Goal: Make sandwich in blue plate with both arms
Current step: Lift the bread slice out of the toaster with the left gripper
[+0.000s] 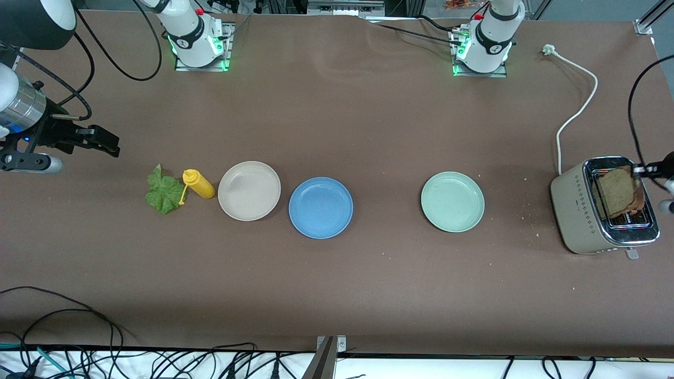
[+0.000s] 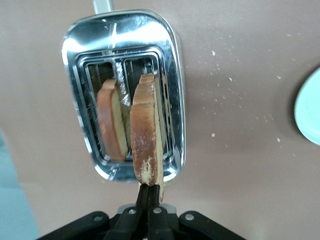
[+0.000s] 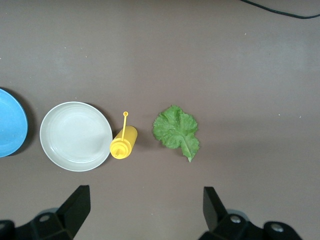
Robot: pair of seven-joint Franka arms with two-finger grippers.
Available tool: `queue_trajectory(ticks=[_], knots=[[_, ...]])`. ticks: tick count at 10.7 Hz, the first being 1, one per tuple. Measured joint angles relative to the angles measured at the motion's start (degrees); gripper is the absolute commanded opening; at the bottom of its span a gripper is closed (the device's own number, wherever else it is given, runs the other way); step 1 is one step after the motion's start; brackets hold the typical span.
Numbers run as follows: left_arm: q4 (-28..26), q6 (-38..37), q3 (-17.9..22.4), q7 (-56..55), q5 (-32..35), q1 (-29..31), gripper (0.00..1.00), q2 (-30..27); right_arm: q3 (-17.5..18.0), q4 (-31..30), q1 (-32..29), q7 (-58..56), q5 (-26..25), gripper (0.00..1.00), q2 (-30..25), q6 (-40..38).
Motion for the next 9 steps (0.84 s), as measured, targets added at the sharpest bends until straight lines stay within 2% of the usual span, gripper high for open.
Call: queue_trajectory(ticks=[2, 4, 7, 9], knots=[[2.4, -6.0, -0.2, 1.8, 0.0, -0.1, 0.0, -4.4, 0.0, 0.0, 0.0, 0.0, 0.0, 1.0, 0.0, 0.0], [6.0, -11.0, -0.3, 2.5, -1.8, -0.1, 0.0, -5.8, 0.0, 0.0, 0.0, 0.0, 0.0, 1.0, 0.0, 0.0], [7.1, -11.9, -1.4, 2.6, -7.3, -0.1, 0.0, -5.5, 0.0, 0.0, 0.0, 0.0, 0.0, 1.0, 0.0, 0.0], [7.1, -11.9, -3.8, 1.2, -8.2, -1.2, 0.0, -5.0, 0.0, 0.0, 0.0, 0.0, 0.0, 1.0, 0.0, 0.0]])
